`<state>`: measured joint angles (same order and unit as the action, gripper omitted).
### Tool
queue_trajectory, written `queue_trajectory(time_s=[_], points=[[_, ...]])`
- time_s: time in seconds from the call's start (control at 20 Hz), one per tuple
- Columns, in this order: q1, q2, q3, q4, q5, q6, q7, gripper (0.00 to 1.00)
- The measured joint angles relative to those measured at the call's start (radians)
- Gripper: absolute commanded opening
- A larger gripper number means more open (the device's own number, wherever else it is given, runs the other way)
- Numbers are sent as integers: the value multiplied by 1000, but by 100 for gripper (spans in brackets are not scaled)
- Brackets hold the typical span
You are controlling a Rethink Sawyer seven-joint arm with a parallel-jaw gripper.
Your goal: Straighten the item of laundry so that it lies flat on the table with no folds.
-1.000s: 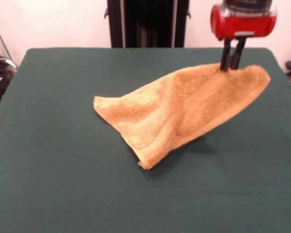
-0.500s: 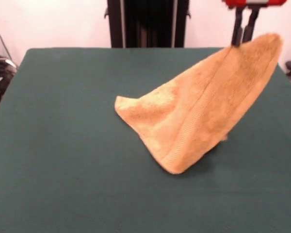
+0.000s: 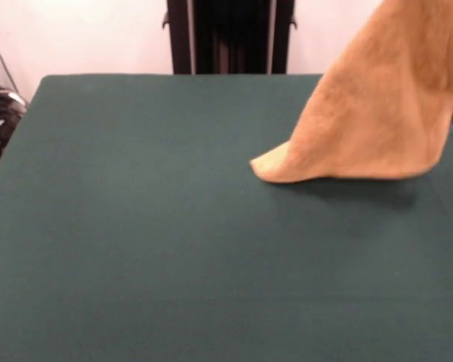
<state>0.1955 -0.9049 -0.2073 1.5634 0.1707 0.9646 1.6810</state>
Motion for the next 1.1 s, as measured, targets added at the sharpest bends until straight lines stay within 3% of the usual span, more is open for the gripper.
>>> queue_trajectory(time_s=[0.45,0.9,1.1], points=[[-2,-73,-9,-80,21,134,53,0],[-21,-99,-10,-130,27,133,56,0],[-59,-94,-9,-121,39,56,56,0]])
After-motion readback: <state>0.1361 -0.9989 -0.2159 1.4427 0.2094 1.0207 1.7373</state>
